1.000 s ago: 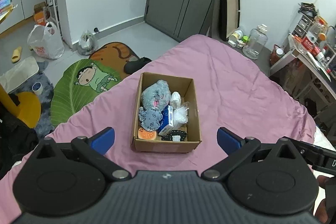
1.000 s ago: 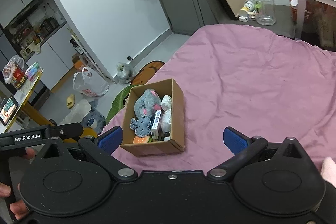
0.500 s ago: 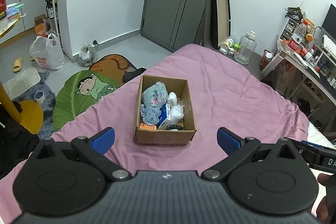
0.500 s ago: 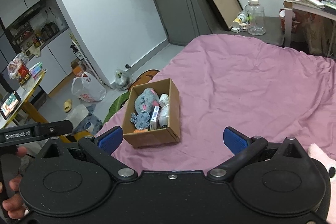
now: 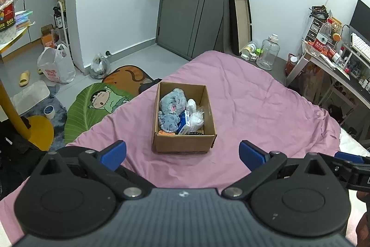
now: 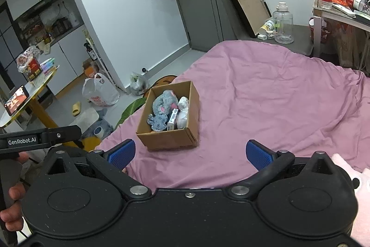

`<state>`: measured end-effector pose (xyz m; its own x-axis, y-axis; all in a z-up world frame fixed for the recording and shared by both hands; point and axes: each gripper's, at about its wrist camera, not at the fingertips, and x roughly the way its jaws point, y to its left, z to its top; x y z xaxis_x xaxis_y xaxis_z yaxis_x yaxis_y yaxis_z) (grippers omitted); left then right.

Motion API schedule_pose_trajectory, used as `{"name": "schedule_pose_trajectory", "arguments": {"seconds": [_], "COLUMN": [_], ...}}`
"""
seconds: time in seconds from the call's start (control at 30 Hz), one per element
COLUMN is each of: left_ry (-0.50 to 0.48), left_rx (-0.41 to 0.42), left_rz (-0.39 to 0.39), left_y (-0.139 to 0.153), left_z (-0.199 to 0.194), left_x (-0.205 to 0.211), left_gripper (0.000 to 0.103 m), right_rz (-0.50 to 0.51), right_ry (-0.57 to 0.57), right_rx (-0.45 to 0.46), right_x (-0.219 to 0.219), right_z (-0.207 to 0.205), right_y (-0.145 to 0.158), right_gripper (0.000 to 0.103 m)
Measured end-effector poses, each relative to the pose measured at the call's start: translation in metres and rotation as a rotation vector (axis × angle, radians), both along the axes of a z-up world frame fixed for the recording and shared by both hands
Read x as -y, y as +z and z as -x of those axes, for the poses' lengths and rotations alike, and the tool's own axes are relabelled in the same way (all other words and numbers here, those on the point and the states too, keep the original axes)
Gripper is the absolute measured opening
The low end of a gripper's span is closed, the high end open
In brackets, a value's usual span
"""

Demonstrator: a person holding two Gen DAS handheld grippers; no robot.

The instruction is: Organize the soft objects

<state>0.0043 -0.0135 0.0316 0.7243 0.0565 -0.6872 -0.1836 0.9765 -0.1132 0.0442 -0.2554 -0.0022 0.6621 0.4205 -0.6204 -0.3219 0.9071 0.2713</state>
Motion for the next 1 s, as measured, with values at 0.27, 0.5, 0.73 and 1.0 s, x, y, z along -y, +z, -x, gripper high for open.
{"name": "schedule_pose_trajectory", "arguments": {"seconds": [0.27,0.5,0.73,1.0], "left_ry": [0.0,0.011,0.006,-0.01], "left_rx": [0.003,0.02,0.027,0.022], "left_rz": [0.001,0.011,0.001,-0.004], "left_y": [0.001,0.003,0.006,0.006], "left_z": [0.005,0.007,0.011,0.011], "left_x": [-0.002,-0.002,-0.001,0.0], "left_gripper": [0.103,0.103,0.103,0.103], "right_rz": [-0.004,-0.02,-0.021,-0.03], "right_ry": [-0.01,-0.013,-0.016,-0.019], "right_rx": [-0.008,0.003,-0.001,-0.003], "right_x": [0.007,0.011,0.01,0.011], "right_z": [0.004,0.007,0.008,0.008], "right_y": [0.0,0.004,0.003,0.004], "right_gripper": [0.103,0.103,0.103,0.103]}}
